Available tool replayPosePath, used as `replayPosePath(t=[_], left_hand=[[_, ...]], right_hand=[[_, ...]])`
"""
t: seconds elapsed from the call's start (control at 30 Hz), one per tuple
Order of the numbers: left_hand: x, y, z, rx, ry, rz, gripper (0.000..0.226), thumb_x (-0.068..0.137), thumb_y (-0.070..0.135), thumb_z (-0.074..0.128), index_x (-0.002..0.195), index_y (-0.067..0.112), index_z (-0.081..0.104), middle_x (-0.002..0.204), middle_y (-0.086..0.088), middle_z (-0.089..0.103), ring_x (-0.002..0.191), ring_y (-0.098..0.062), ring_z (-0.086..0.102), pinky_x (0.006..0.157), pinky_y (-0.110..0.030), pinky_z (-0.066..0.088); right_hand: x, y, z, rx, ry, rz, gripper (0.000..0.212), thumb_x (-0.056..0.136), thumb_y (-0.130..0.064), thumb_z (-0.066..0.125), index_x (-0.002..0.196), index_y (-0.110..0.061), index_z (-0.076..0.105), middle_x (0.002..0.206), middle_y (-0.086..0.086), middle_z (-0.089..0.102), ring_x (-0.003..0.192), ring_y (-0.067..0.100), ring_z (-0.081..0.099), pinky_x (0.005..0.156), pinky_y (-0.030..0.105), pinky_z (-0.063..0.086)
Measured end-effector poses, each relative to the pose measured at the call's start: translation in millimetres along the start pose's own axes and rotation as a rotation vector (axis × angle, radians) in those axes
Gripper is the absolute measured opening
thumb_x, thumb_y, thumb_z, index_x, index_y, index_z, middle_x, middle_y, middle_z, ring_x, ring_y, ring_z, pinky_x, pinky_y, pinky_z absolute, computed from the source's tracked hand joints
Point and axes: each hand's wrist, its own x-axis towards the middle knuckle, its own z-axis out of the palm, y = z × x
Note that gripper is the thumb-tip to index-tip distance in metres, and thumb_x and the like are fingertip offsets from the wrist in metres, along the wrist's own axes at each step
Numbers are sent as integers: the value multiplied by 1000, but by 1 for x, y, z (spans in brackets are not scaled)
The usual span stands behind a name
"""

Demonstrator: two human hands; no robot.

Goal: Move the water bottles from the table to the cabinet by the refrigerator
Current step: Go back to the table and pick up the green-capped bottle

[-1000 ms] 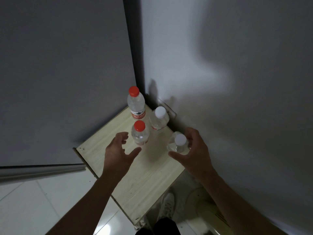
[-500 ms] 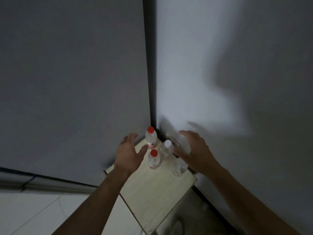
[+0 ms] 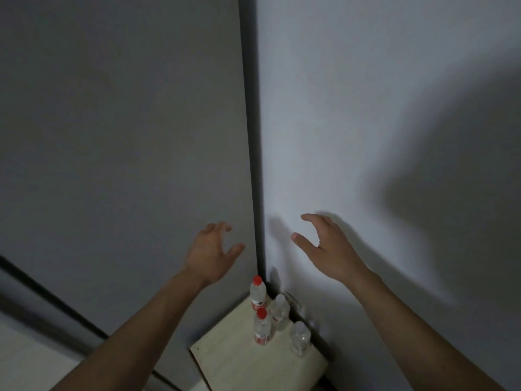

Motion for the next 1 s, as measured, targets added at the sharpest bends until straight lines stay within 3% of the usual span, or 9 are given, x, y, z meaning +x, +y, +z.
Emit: replayPosePath(t=[0.4,0.7,0.87,1.0], left_hand=[[-12,29,-6,-7,40,-61,55,91,49,61,135,17,52,136,-4,56,117,-18,57,99,-37,49],[-8,54,4,-124,2,-49,55,91,48,62,134,15,53,136,-2,56,112,-15,57,94,-32,51],[16,90,18,-244,-36,59,51,91,49,62,130,18,55,129,-1,59,107,-15,57,94,-34,50],[20,116,43,-335,-129,198,46,90,50,63,125,20,57,122,2,61,105,-12,58,91,-32,52]], right_hand=[[9,17,-8,152,37,-59,60,95,-51,52,146,-26,36,146,-6,44,136,15,40,113,44,34],[-2,22,-28,180,85,-90,55,93,-49,56,142,-26,45,142,-11,49,132,8,43,111,32,36],[-26,34,-54,173,217,-80,45,91,-47,61,130,-24,57,129,-15,57,122,3,52,106,32,44],[-53,40,-68,109,362,-59,36,89,-34,68,122,-21,62,123,-12,61,114,-1,58,99,24,47]])
